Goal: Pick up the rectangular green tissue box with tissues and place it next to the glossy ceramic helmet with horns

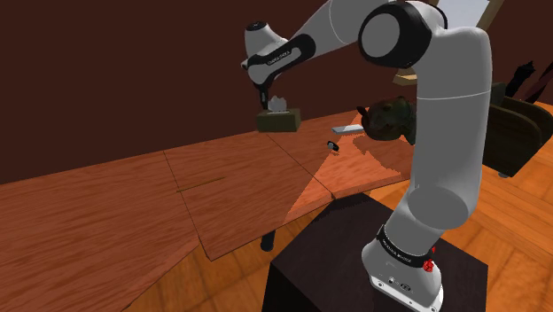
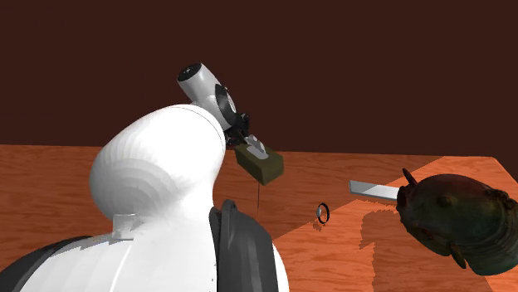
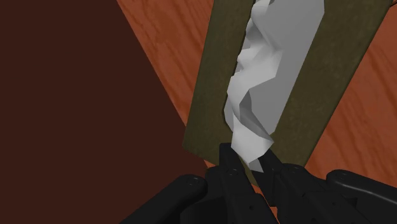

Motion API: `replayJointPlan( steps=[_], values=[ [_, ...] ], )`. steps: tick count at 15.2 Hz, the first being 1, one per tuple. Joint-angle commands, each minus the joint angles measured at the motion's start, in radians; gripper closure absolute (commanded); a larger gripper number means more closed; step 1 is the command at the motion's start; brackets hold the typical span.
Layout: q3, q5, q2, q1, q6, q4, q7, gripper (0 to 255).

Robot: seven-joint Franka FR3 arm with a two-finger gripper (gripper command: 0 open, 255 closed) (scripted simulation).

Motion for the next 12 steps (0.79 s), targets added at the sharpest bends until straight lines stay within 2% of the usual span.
replayJointPlan(
  steps=[1, 12],
  values=[
    [0.002, 0.004, -0.008, 0.0, -0.021, 0.013, -0.008, 255],
    [0.008, 0.027, -0.054, 0.001, -0.139, 0.093, -0.057, 255]
  ],
)
